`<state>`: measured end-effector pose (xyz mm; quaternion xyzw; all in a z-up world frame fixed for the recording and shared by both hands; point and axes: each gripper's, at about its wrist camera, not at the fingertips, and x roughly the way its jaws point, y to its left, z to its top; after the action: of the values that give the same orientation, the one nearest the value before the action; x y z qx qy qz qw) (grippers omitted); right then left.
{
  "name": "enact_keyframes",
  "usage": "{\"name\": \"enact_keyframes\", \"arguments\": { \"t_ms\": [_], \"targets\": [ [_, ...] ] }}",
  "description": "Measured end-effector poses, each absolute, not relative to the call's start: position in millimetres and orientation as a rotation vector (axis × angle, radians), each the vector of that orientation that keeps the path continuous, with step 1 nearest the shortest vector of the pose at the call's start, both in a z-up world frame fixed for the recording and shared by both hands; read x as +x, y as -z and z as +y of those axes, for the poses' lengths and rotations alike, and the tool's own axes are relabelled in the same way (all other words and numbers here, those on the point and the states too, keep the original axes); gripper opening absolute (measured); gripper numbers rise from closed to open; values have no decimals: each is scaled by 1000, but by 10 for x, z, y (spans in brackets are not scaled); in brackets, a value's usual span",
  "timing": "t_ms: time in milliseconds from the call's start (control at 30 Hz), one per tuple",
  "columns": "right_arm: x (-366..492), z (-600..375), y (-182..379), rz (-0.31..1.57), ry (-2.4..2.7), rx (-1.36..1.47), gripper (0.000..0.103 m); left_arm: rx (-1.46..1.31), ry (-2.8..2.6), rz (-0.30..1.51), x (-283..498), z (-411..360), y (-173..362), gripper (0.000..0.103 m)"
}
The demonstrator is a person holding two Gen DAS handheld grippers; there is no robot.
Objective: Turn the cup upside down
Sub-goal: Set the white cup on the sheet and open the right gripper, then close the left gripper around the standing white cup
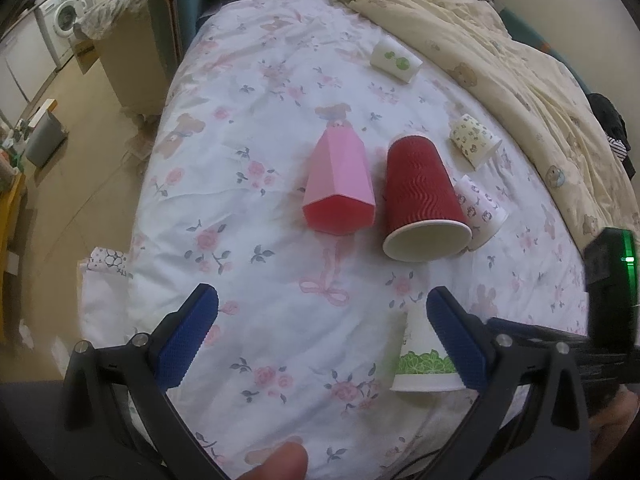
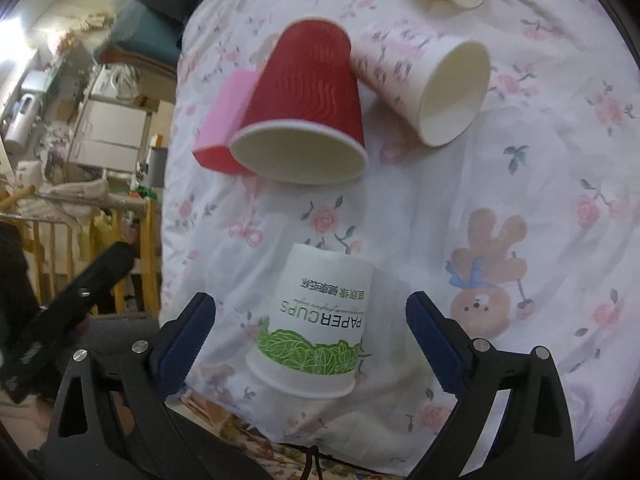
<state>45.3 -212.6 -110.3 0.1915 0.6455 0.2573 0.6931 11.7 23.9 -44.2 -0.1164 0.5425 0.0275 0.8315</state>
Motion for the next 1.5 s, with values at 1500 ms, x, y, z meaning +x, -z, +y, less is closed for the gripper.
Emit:
{"name": "enact_keyframes", "arguments": {
  "t_ms": [1500],
  "targets": [
    [-47,-3040,219,927,-292,266,103,-97,102,1403,375,-656,730,102]
  ]
}}
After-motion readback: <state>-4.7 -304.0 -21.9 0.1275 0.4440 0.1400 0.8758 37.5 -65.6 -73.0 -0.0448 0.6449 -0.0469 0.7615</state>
